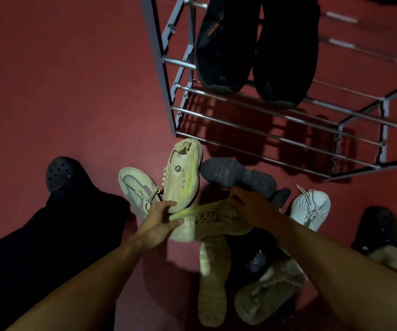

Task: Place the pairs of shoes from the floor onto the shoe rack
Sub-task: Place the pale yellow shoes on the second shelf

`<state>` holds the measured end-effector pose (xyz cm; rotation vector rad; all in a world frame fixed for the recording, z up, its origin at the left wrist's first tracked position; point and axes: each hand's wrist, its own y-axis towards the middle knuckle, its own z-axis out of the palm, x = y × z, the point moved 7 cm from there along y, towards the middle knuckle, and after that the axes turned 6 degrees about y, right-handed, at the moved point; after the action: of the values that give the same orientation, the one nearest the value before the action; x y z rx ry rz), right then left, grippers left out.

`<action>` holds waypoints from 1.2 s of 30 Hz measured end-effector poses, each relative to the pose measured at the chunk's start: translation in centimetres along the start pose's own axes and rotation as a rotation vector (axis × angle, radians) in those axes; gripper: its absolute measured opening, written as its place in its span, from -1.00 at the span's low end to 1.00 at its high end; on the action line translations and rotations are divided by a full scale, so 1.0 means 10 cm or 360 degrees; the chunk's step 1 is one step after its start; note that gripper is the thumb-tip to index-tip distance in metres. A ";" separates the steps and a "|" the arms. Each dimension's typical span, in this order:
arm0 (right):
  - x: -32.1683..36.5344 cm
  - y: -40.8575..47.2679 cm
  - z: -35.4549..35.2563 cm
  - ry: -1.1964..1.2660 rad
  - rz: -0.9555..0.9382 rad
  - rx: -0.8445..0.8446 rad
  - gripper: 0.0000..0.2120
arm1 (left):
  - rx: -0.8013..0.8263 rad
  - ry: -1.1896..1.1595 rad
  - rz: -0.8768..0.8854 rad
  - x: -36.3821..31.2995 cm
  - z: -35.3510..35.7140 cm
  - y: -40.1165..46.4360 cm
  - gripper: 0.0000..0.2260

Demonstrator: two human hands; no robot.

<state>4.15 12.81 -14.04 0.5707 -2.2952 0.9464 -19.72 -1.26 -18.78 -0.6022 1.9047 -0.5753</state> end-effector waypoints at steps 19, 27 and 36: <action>0.29 -0.52 0.31 0.0785 0.0664 -0.0654 -0.76 | -0.0053 -0.0900 -0.0470 -0.03 -0.41 -0.65 -0.82; 0.30 0.13 1.06 0.1014 0.0972 -0.0308 -0.44 | -0.0298 -0.1120 -0.0514 0.40 -0.82 -0.57 -0.87; -0.09 0.68 1.82 0.1571 0.1293 -0.0349 -0.27 | -0.0465 -0.1129 -0.0736 0.80 -0.74 -0.43 -0.81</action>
<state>-5.56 4.03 -28.40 -0.8366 -1.6073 0.9705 -28.79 -8.72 -18.79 -1.2666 1.1774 -0.2991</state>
